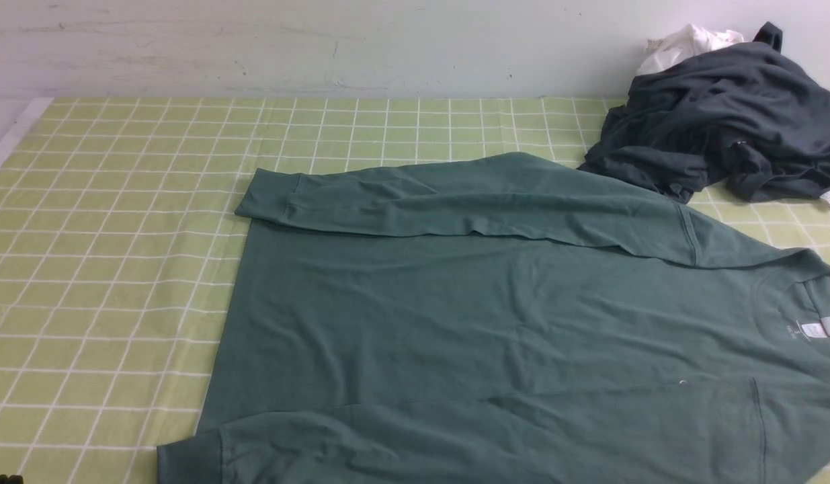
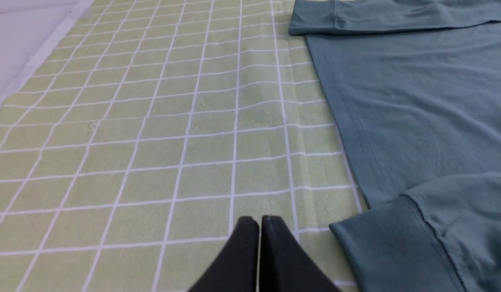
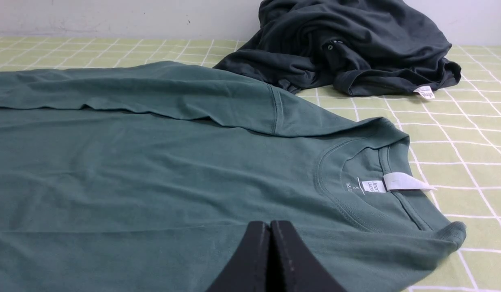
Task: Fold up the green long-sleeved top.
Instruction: Use the left arm to clamp the cuff closest to it, then use the left arm to drag and place the cuff at the centered position on the left edge of the fabric
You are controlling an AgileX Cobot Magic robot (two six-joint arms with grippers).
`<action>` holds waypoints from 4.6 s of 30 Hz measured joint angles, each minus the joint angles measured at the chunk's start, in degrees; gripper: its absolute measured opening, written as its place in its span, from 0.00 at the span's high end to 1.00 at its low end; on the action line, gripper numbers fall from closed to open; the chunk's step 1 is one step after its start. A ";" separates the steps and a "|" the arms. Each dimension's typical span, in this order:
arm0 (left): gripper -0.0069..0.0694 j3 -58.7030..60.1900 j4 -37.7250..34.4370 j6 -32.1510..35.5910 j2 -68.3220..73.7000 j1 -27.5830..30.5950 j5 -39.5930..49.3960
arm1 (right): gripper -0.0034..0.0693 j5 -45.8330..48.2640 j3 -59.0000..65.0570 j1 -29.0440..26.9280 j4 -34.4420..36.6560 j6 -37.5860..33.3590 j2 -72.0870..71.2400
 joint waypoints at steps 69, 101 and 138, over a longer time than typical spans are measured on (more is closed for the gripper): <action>0.42 -37.06 -17.82 7.83 84.49 -2.49 12.23 | 0.97 20.99 -40.48 12.47 22.22 -26.13 60.67; 0.90 -56.01 -12.73 11.05 81.07 -14.10 28.88 | 0.97 18.97 -40.48 12.47 22.81 -27.63 62.43; 0.91 -45.57 -0.59 -8.06 79.38 -13.70 13.92 | 0.97 18.42 -40.48 12.47 25.13 -27.63 63.01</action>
